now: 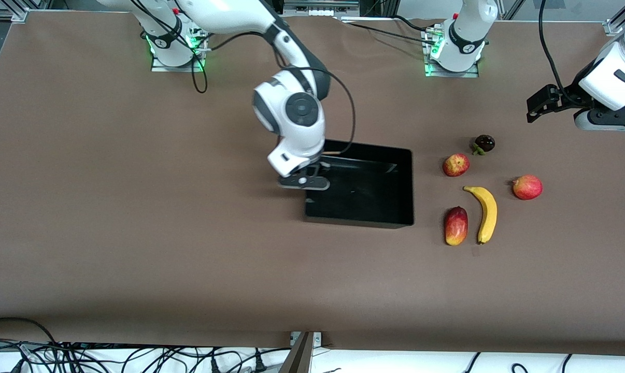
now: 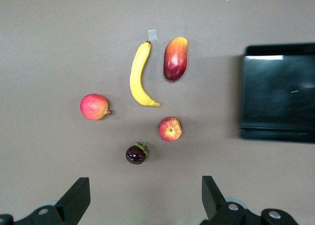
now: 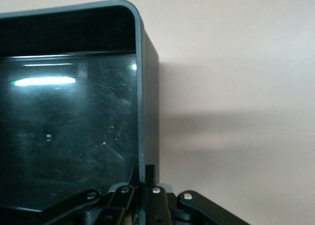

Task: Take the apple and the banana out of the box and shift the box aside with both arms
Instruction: 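Drag the black box away from the fruits with the right gripper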

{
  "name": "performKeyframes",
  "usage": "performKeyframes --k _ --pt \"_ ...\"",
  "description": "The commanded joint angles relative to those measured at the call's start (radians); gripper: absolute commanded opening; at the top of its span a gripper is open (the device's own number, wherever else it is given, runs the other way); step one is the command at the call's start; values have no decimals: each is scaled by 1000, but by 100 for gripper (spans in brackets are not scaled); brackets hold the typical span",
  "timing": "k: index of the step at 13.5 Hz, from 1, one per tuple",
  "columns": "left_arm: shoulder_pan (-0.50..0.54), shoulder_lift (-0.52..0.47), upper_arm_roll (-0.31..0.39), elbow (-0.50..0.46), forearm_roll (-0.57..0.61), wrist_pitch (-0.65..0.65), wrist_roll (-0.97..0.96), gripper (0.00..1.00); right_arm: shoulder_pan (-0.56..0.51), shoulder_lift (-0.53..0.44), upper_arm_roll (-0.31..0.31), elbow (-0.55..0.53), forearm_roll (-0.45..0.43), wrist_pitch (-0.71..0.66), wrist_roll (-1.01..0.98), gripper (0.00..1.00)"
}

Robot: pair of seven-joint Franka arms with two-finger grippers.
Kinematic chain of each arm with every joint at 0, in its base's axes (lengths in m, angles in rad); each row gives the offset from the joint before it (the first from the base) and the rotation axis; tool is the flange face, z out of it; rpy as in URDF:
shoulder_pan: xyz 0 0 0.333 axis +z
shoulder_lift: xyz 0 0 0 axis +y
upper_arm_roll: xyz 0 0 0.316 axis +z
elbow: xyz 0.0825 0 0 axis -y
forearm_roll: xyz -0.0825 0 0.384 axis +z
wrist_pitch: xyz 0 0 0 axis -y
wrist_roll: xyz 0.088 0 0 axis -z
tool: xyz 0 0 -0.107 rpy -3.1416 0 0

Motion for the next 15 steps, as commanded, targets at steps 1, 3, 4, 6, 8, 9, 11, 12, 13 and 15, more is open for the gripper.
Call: performKeyframes --k 1,3,4,6,8,9,11,12,13,15 --pt "5 -2 2 -4 -21 -16 3 100 -126 -137 7 -43 19 -136 -206 0" --pt "5 -5 2 -2 -21 -31 3 100 -232 -204 2 -103 26 -155 -345 0" --pt "8 -7 2 -2 -21 -40 5 100 -292 -235 1 -143 45 -164 -436 0" --pt "26 -3 2 15 -21 -40 5 100 -386 -284 -25 -238 54 -154 -591 0" --pt "28 6 2 19 -23 -39 3 100 -432 -304 -96 -310 71 -131 -738 0" --pt "28 9 2 21 -23 -37 3 100 -435 -309 -143 -344 71 -94 -816 0" --pt "29 10 3 16 -21 -37 3 100 -449 -307 -218 -420 109 -14 -979 0" --pt "45 10 2 16 -21 -37 5 100 -473 -307 -228 -466 138 42 -1050 0" --pt "49 16 2 18 -23 -32 5 100 -504 -303 -228 -514 142 107 -1099 0" --pt "49 36 2 21 -23 -23 5 100 -538 -298 -228 -583 145 190 -1142 0"
